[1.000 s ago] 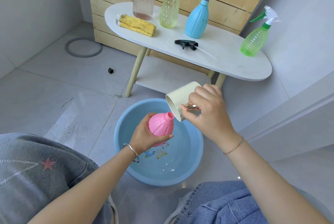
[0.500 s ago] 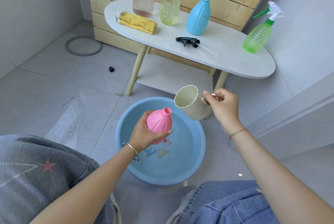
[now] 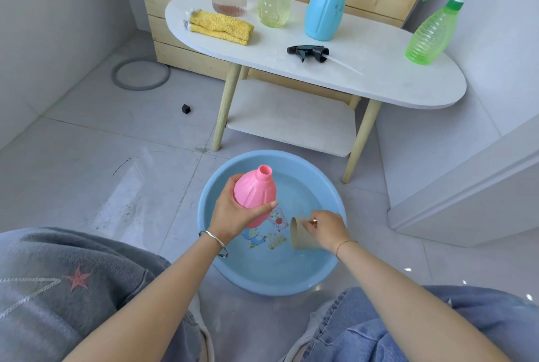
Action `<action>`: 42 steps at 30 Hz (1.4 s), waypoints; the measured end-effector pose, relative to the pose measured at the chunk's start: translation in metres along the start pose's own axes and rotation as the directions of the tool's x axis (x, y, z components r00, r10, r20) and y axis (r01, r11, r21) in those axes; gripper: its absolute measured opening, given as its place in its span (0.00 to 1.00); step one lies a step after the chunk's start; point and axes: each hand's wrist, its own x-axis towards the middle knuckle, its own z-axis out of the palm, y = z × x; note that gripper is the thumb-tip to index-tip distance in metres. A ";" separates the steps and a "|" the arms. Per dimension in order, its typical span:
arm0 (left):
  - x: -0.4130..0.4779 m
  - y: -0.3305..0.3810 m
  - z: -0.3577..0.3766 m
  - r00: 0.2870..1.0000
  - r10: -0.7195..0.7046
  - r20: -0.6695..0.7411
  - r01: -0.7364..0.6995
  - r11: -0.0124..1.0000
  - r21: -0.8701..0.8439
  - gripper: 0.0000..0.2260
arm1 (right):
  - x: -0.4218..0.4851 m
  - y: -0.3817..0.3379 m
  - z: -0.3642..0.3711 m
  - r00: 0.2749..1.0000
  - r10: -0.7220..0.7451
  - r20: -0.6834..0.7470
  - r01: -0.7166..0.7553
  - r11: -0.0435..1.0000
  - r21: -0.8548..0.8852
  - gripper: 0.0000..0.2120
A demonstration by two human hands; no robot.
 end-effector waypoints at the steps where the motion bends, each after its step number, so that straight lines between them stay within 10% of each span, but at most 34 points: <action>1: 0.001 0.000 -0.001 1.000 -0.002 -0.004 0.002 1.000 -0.001 0.36 | 0.000 0.000 0.004 0.999 -0.024 0.023 0.026 0.998 -0.053 0.18; 13: 0.003 -0.002 -0.006 0.999 -0.020 -0.034 0.020 1.000 0.007 0.33 | -0.002 -0.009 0.032 0.961 -0.108 0.255 0.172 0.954 -0.244 0.13; 18: 0.006 -0.001 -0.007 0.999 -0.015 -0.047 0.015 1.000 -0.003 0.35 | -0.004 -0.006 0.032 0.977 0.037 0.212 -0.088 0.968 0.236 0.19; 25: 0.009 0.000 -0.009 0.995 -0.014 -0.096 0.010 0.999 -0.043 0.36 | -0.008 -0.016 -0.003 0.967 0.224 0.116 -0.236 0.639 0.732 0.11; 34: 0.005 0.008 -0.008 0.991 0.007 -0.134 -0.016 0.998 -0.062 0.32 | -0.012 -0.029 -0.096 0.967 0.232 -0.103 -0.009 0.437 0.900 0.12; 42: -0.001 0.012 0.004 0.999 0.048 -0.022 -0.049 0.998 -0.048 0.34 | -0.029 -0.037 -0.165 0.933 0.122 -0.339 0.235 0.505 0.830 0.20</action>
